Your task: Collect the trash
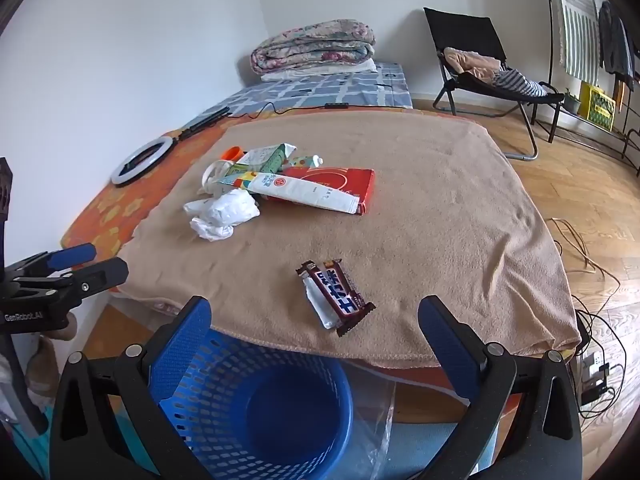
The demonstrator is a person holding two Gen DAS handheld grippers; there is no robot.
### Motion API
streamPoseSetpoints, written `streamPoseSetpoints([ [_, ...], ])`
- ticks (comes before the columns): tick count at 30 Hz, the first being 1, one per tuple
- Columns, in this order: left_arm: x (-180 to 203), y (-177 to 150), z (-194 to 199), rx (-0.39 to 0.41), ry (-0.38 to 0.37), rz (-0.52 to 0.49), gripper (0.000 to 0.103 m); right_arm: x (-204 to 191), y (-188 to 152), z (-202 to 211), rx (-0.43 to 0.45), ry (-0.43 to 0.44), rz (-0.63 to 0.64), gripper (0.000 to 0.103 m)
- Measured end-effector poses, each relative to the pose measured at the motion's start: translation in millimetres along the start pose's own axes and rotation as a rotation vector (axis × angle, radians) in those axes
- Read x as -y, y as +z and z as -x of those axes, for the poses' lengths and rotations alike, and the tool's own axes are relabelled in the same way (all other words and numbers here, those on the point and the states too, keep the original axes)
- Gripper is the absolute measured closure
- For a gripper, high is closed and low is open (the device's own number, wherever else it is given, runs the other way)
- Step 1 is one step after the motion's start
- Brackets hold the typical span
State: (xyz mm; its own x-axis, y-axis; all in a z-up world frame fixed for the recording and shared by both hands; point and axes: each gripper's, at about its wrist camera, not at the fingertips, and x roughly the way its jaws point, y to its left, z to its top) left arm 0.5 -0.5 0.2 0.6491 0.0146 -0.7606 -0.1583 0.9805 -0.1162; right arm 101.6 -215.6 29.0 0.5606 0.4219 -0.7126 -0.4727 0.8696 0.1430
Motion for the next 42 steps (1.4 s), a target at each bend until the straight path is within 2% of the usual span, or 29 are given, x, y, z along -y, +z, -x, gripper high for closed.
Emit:
streamPoseSetpoints([
  [11,7.3,0.8,-0.7,0.017,0.0,0.001,0.001,-2.2,-0.3,-4.8,-0.003,-0.012,0.0,0.001],
  [16,-1.0,2.5,4.8,0.029,-0.006,0.006,0.001,-2.0,-3.2,-1.4,0.0,-0.019,0.014,0.001],
  [32,-2.3,2.5,7.8,0.039,-0.003,0.001,0.001,-0.7,-3.3,-1.2,0.007,-0.078,0.026,0.001],
  [42,-1.9,1.9,7.7,0.041,0.0,0.0,0.001,-1.8,-5.1,-4.7,-0.009,-0.063,0.028,0.001],
])
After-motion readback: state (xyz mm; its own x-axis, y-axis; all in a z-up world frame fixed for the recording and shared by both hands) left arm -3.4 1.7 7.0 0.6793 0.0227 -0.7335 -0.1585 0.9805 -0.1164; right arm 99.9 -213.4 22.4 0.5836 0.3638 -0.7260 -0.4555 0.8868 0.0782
